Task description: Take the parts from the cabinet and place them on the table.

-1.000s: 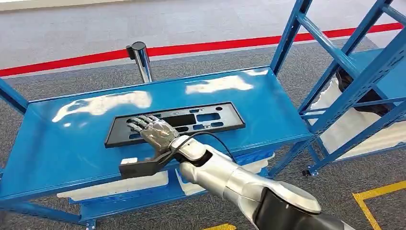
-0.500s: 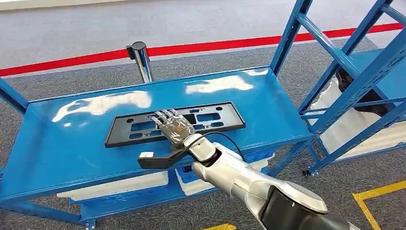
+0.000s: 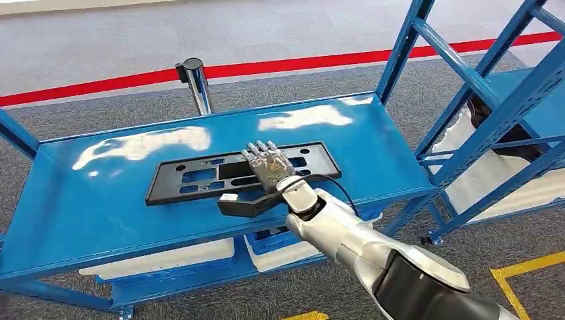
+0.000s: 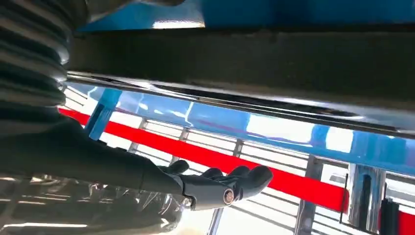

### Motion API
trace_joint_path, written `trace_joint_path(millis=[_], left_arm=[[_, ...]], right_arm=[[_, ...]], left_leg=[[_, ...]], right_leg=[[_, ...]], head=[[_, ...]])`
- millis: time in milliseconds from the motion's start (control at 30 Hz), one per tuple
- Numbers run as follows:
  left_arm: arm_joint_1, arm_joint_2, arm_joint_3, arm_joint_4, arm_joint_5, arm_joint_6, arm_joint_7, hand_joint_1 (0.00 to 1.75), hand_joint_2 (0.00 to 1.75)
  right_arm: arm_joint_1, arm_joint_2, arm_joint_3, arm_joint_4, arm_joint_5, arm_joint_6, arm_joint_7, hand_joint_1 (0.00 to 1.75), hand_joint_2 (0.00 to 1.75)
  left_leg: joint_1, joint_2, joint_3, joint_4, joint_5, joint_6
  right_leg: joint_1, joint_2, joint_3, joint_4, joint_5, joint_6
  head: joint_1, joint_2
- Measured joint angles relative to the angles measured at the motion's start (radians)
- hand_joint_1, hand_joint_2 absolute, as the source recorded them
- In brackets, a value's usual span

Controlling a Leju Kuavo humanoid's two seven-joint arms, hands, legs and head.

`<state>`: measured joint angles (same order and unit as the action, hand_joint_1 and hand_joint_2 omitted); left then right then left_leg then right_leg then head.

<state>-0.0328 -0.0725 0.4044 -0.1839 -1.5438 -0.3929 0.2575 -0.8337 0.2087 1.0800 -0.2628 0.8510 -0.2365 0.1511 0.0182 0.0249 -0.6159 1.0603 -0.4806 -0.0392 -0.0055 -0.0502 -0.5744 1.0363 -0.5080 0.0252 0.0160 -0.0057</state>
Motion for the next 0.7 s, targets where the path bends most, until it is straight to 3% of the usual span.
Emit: trace_joint_path(millis=[300,700], left_arm=[[0.0,0.0,-0.013,0.0,0.0,0.001,-0.003,0.0,0.0],[0.0,0.0,-0.013,0.0,0.0,0.01,-0.021,0.0,0.0]], right_arm=[[0.003,0.006,-0.007,0.0,0.02,0.037,-0.071,1.75,1.75],[0.012,0.051,-0.041,-0.002,0.073,0.016,-0.158,1.75,1.75]], left_leg=[[0.0,0.0,0.0,0.0,0.0,0.0],[0.0,0.0,0.0,0.0,0.0,0.0]], right_leg=[[0.0,0.0,0.0,0.0,0.0,0.0],[0.0,0.0,0.0,0.0,0.0,0.0]], head=[[0.0,0.0],[0.0,0.0]])
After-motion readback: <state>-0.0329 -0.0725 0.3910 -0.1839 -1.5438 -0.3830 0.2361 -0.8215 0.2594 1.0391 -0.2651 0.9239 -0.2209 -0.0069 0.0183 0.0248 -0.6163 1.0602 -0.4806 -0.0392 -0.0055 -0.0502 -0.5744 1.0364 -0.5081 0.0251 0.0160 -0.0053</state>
